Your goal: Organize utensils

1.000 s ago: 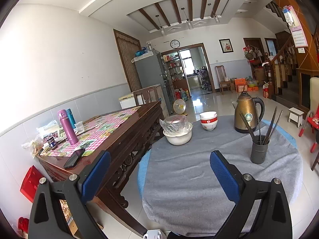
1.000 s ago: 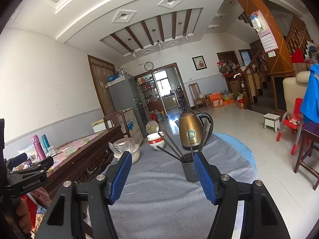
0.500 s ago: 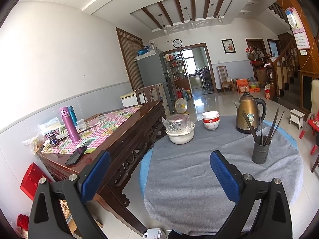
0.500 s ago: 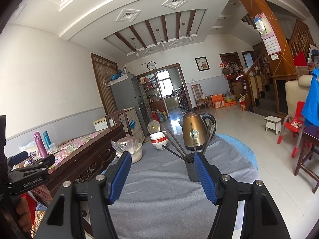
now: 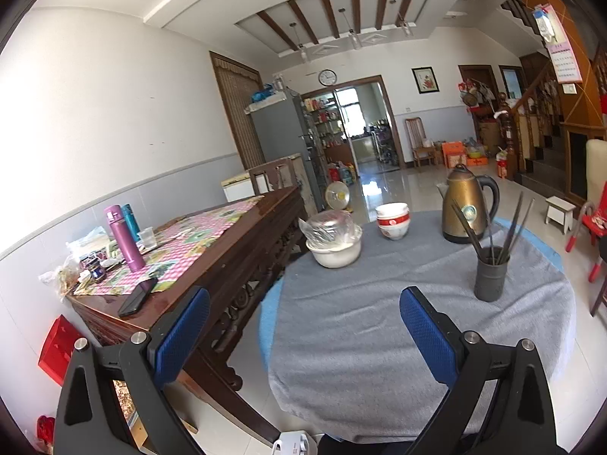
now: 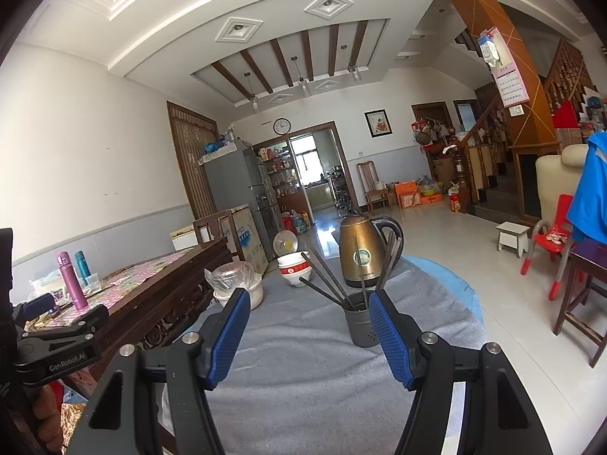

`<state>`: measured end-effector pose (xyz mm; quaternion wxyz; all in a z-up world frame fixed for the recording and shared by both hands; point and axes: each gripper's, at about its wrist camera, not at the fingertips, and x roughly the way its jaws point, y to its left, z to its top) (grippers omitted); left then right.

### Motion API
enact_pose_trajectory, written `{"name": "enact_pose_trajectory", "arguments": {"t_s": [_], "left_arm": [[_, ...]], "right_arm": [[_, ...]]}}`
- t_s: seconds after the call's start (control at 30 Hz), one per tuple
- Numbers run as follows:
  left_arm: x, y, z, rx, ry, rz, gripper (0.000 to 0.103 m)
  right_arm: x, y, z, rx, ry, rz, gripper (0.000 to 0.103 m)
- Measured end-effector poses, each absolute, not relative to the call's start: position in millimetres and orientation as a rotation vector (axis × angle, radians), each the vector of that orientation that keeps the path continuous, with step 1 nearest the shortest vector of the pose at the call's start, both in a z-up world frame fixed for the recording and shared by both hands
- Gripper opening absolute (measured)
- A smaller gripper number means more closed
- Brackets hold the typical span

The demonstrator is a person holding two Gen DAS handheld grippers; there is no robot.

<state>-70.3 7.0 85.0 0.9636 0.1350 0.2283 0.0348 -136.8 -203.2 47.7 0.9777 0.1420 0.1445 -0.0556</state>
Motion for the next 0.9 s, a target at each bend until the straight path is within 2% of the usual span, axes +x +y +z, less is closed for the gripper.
{"name": "enact_pose_trajectory", "arguments": {"t_s": [0.37,0.9], "left_arm": [[-40,-21,58,0.276,0.585,-0.02,0.1],[29,-41,28,0.255,0.713,-0.041,0.1]], "right_arm": [[-117,-220,46,0.231,0.358,-0.193,0.069],[-39,-233,29,0.2,0.483,-0.197,0.069]]}}
